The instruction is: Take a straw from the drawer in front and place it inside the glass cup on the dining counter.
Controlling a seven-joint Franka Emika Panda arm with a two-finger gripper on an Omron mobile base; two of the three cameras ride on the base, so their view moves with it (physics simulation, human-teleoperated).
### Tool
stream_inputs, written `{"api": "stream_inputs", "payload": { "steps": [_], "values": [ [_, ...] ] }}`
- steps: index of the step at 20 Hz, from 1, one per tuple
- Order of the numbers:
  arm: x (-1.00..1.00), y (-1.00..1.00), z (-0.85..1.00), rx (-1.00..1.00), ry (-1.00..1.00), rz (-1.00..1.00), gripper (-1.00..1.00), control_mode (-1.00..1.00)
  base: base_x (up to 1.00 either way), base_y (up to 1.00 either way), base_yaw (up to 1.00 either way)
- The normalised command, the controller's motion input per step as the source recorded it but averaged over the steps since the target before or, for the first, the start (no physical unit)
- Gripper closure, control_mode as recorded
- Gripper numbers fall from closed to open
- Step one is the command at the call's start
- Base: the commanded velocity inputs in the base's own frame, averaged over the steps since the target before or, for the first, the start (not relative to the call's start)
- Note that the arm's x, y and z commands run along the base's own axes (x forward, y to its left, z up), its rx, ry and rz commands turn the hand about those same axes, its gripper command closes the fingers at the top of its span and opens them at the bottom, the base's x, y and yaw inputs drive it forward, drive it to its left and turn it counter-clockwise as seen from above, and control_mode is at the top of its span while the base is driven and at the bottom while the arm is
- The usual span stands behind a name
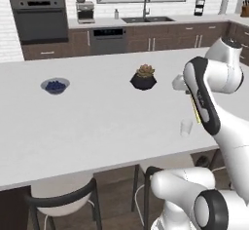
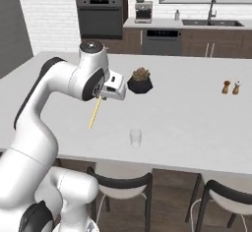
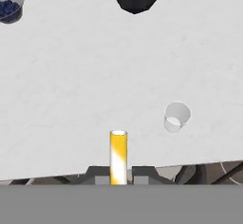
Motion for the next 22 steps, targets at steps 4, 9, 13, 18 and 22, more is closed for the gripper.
{"api": "stream_inputs", "payload": {
  "steps": [4, 9, 13, 18, 22],
  "values": [
    [0.0, 0.0, 0.0, 0.0, 0.0, 0.0, 1.0, 1.0, 0.83, -0.52, 0.27],
    [0.1, -0.09, 0.0, 0.02, 0.0, 0.02, 1.0, -1.0, 0.6, -0.36, 0.21],
    [0.16, -0.61, 0.02, 0.06, -0.05, 0.06, 1.0, -1.0, 0.0, 0.0, 0.0],
    [-0.05, -0.77, 0.05, 0.08, -0.28, 0.09, 1.0, -1.0, 0.0, 0.0, 0.0],
    [-0.12, -0.53, 0.0, 0.1, -0.43, 0.17, 1.0, -1.0, 0.0, 0.0, 0.0]
  ]
}}
